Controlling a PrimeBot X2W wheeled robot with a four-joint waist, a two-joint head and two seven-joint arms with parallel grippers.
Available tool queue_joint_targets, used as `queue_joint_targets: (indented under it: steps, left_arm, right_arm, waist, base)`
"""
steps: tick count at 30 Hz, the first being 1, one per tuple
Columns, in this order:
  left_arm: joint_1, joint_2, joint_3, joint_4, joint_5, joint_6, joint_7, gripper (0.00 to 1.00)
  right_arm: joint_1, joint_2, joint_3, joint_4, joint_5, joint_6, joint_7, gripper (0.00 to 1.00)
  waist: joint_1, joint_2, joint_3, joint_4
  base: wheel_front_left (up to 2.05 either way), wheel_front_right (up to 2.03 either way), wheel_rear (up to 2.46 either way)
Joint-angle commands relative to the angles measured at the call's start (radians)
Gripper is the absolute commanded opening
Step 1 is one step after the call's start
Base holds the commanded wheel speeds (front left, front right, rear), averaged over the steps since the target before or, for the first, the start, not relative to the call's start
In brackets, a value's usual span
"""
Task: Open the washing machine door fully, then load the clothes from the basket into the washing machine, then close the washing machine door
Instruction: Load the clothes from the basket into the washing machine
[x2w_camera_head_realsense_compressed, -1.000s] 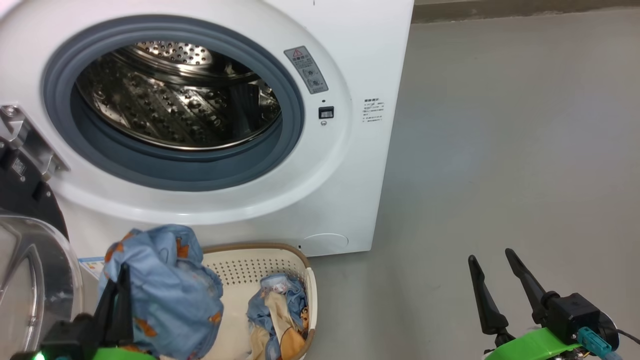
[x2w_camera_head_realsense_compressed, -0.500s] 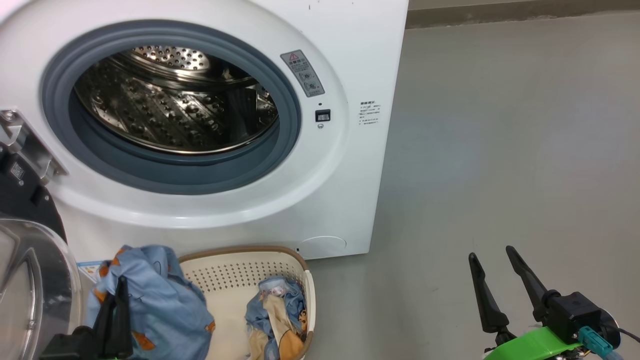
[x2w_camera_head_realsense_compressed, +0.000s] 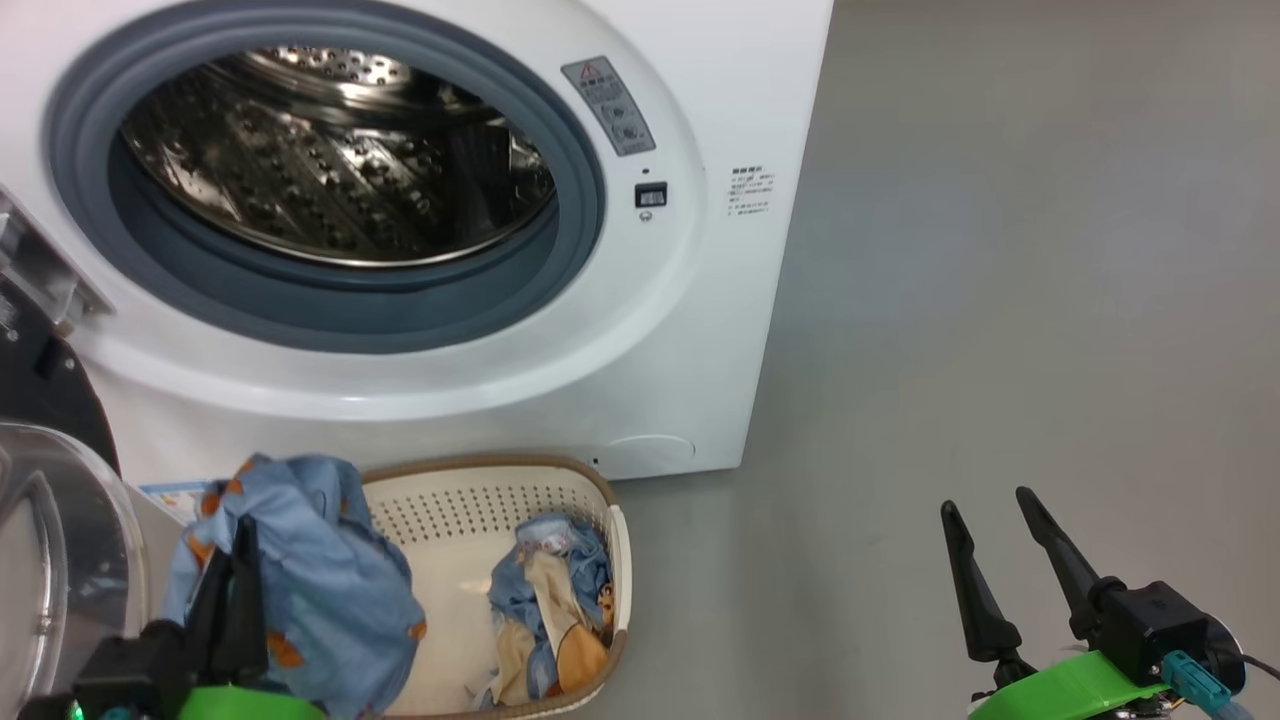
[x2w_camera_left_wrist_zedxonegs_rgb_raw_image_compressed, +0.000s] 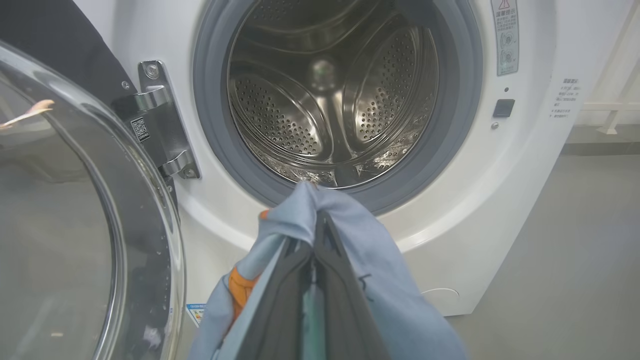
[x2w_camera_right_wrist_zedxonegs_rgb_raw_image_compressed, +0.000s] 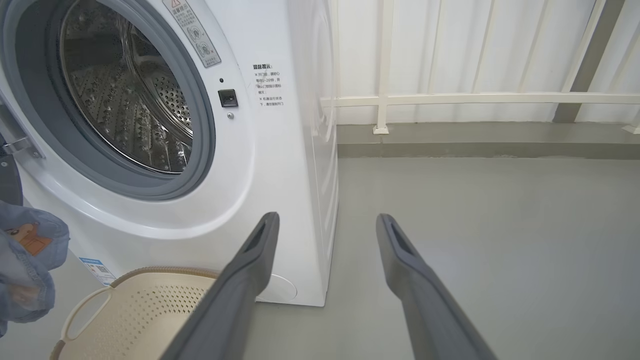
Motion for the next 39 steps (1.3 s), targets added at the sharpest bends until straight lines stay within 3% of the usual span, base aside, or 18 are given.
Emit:
queue_joint_targets:
  steps: [1, 18, 39]
  left_arm:
    - [-0.053, 0.011, 0.039, -0.033, 0.002, -0.005, -0.006, 0.00]
    - [-0.282, 0.018, 0.085, -0.010, 0.014, -0.057, -0.006, 0.00]
    - [-0.617, 0.114, 0.119, 0.133, 0.033, -0.098, -0.006, 0.00]
  right_arm:
    - [-0.024, -0.003, 0.021, -0.029, 0.001, 0.006, -0.005, 1.00]
    - [-0.094, -0.003, 0.049, -0.039, 0.005, 0.006, -0.005, 1.00]
    - [-0.147, -0.003, 0.065, -0.050, 0.032, 0.006, -0.005, 1.00]
  waist:
    - [0.0000, 0.0000, 0.033, 0.005]
    - [0.0000, 0.0000, 0.200, -0.036]
    - [0.0000, 0.0000, 0.320, -0.092]
  base:
    - [0.00, 0.00, 0.00]
    - [0.00, 0.00, 0.00]
    - [0.00, 0.00, 0.00]
